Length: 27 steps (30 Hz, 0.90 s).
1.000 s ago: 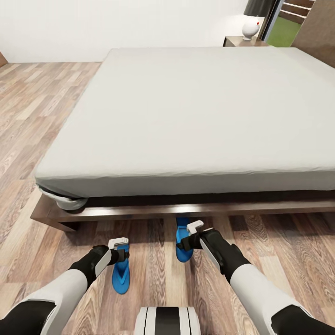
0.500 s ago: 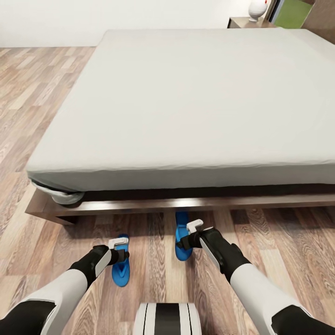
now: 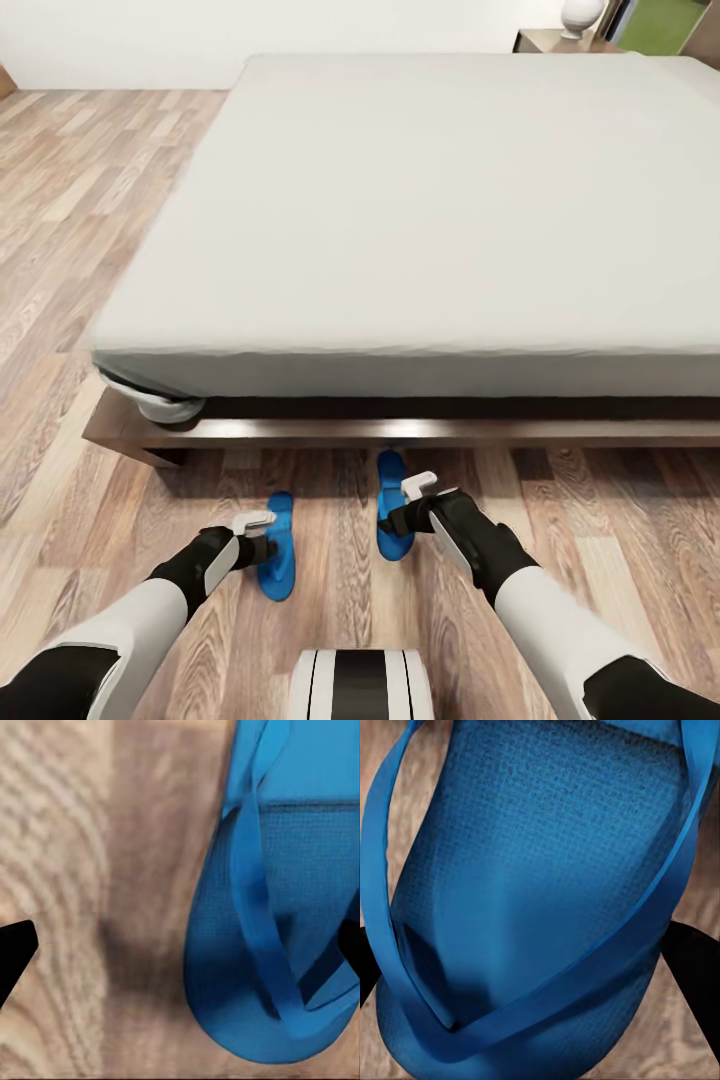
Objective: In the bedroom, move the book from the bed onto either nightstand, and place the two sandals side by side next to the bed.
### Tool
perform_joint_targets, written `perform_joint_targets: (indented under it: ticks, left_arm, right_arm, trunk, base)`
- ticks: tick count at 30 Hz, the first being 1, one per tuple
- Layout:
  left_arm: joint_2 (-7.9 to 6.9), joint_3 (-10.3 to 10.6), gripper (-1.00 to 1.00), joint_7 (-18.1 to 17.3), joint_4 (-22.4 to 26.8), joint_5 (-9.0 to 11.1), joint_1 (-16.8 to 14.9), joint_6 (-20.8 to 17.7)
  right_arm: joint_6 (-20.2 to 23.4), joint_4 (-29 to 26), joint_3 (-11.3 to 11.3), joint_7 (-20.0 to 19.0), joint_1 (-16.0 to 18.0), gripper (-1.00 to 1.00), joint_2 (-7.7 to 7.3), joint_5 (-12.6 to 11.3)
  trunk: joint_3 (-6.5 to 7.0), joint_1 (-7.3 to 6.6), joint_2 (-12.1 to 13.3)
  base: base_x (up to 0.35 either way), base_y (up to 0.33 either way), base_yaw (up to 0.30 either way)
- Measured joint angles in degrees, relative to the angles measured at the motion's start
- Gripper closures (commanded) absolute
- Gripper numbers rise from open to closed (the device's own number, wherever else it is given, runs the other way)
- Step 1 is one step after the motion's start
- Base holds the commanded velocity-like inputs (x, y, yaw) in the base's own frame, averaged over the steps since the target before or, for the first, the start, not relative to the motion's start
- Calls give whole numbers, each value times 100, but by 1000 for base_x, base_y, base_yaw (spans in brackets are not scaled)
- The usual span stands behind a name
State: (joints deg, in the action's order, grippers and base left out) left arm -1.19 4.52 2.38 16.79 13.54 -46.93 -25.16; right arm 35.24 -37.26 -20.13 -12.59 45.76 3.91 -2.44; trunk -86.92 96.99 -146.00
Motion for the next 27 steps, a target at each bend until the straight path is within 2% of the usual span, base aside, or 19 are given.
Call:
perform_joint_targets:
  ticks: [16, 24, 27]
  left_arm:
    - [-6, 6, -100, 5, -9, 0, 0, -15]
    - [-5, -2, -100, 17, -9, -3, 0, 2]
    - [-7, -1, -100, 22, -9, -1, 0, 3]
  right_arm:
    - [0, 8, 2, 0, 1, 100, -2, 1]
    - [103, 71, -10, -1, 2, 100, 13, -35]
    - [278, 78, -2, 2, 6, 100, 113, -64]
  trunk:
    - [0, 0, 0]
    - [0, 0, 0]
    - [0, 0, 0]
  base:
    - [-95, 298, 1]
    - [-1, 52, 0]
    - [0, 1, 0]
